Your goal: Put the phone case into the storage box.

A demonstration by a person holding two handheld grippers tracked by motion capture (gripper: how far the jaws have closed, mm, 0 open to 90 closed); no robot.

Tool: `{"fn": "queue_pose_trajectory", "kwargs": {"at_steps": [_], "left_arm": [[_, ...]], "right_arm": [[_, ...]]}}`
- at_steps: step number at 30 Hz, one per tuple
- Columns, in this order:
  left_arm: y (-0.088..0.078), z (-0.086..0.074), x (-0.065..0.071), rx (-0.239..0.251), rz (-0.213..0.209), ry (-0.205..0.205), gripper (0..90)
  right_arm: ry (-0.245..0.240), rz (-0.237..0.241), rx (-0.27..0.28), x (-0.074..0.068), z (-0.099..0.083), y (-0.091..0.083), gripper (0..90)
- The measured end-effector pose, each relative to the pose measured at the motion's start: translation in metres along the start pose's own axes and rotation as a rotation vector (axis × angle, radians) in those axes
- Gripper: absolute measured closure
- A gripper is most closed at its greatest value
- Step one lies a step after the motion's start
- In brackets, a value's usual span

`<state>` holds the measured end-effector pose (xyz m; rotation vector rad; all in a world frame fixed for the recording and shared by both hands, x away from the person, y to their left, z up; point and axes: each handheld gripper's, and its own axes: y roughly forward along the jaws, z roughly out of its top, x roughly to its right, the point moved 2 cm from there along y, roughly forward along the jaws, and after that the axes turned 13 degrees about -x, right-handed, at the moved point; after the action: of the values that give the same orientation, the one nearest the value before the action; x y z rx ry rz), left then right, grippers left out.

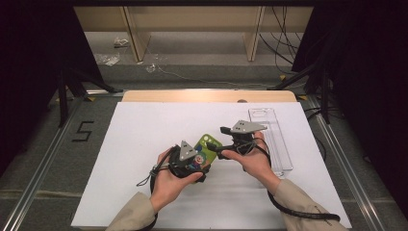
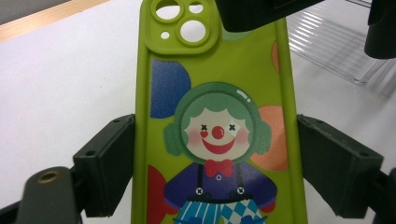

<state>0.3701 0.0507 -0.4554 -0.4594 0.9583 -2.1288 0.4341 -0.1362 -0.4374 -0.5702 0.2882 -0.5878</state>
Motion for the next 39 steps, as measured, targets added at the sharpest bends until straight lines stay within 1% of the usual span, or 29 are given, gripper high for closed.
{"fn": "queue_pose_trajectory", "kwargs": {"at_steps": [10, 39], "left_arm": [[-0.0009, 0.0005, 0.0024, 0.006, -0.002, 0.009, 16.2], [-0.0022, 0.0014, 0.0064, 0.018, -0.005, 0.016, 16.2]], "right_arm": [[-0.002, 0.005, 0.006, -0.0006, 0.0012, 0.0003, 17.1], [0.01, 0.016, 0.008, -0.0002, 0.0005, 0.0019, 16.9]]}}
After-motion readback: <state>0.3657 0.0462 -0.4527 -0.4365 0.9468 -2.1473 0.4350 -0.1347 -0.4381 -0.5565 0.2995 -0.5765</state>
